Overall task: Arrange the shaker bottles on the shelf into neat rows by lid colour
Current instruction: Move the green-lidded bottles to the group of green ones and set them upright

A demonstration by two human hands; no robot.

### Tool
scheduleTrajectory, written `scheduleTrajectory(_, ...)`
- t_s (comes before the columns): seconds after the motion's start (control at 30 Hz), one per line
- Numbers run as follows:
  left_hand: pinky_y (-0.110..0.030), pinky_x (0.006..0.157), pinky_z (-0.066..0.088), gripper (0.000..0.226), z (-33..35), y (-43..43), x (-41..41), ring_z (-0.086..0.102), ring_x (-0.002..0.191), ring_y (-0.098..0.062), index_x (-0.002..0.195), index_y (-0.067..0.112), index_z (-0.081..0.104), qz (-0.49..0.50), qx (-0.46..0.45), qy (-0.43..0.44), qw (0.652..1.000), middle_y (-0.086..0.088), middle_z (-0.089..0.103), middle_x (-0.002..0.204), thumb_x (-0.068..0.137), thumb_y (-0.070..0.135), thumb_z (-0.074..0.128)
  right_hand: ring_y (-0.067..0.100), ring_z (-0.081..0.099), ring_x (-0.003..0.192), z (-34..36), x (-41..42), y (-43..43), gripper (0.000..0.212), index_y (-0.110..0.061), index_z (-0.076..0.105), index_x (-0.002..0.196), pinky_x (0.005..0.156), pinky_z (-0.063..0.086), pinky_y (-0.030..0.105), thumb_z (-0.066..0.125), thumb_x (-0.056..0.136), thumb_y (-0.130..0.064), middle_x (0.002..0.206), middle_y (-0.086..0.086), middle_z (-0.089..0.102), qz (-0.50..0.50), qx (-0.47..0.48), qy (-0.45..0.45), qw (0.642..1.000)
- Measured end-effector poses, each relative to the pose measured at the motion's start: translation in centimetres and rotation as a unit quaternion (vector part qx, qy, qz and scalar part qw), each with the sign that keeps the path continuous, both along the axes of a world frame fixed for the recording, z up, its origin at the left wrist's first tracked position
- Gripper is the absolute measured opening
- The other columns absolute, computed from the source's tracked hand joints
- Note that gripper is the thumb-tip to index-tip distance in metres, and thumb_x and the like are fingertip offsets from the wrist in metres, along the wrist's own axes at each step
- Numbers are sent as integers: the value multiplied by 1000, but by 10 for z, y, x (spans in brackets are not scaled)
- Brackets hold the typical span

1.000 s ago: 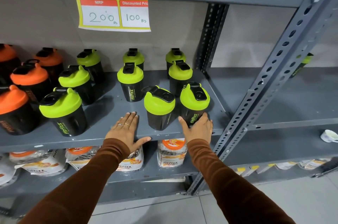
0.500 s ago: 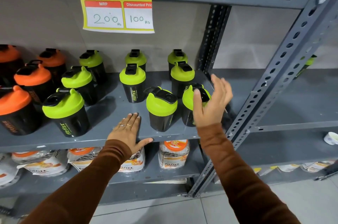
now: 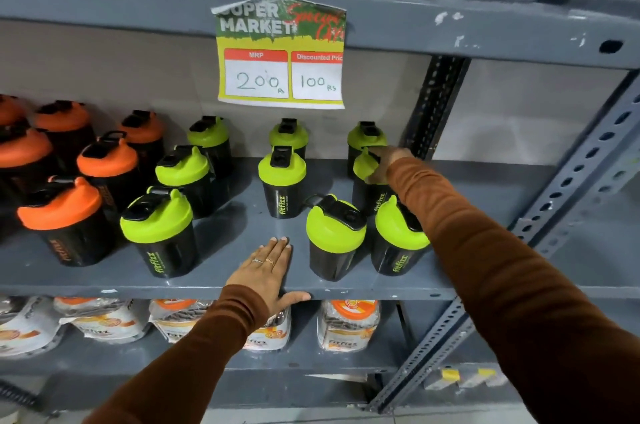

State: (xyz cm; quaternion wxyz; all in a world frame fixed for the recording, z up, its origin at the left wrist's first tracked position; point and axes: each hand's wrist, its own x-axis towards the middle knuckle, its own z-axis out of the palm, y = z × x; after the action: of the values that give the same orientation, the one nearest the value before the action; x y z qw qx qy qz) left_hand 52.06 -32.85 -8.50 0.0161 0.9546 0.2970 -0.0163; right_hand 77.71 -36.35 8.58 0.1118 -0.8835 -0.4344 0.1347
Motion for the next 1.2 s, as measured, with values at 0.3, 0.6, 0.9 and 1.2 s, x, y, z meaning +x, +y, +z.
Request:
scheduleTrajectory(0.3, -32, 113, -4, 119, -2, 1, 0, -6, 141, -20, 141, 12, -9, -1, 5, 6, 1000, -7, -8, 154, 47, 86, -16, 33, 46, 124, 0, 6, 3, 67, -17, 44, 133, 103, 41, 36, 72, 75, -36, 138, 12, 47, -38, -15, -98, 994)
scheduleTrajectory(0.6, -32, 113, -4, 122, 0, -1, 1, -6, 141, -20, 141, 13, -9, 5, 0, 6, 1000, -7, -7, 154, 44, 87, -18, 33, 53, 117, -9, 2, 1, 60, -10, 51, 125, 93, 46, 34, 72, 75, -36, 129, 15, 55, -69, 22, -112, 991)
scheduleTrajectory(0.9, -34, 114, 5, 115, 6, -4, 0, 3, 141, -21, 142, 16, -6, 40, -68, -59, 995, -8, 0, 154, 56, 90, 12, 42, 47, 115, -1, -14, -28, 65, -7, 47, 124, 98, 39, 40, 61, 79, -52, 125, 25, 49, -78, 147, -94, 982)
scheduleTrajectory(1.2, -42, 106, 30, 116, 14, -45, 41, 34, 127, -30, 134, 12, 26, 163, -197, -417, 872, -16, 38, 138, 43, 64, 75, 27, 30, 130, -81, -75, -117, 76, 2, 37, 131, 111, 19, 28, 65, 76, -44, 136, 22, 41, -118, 589, -31, 799)
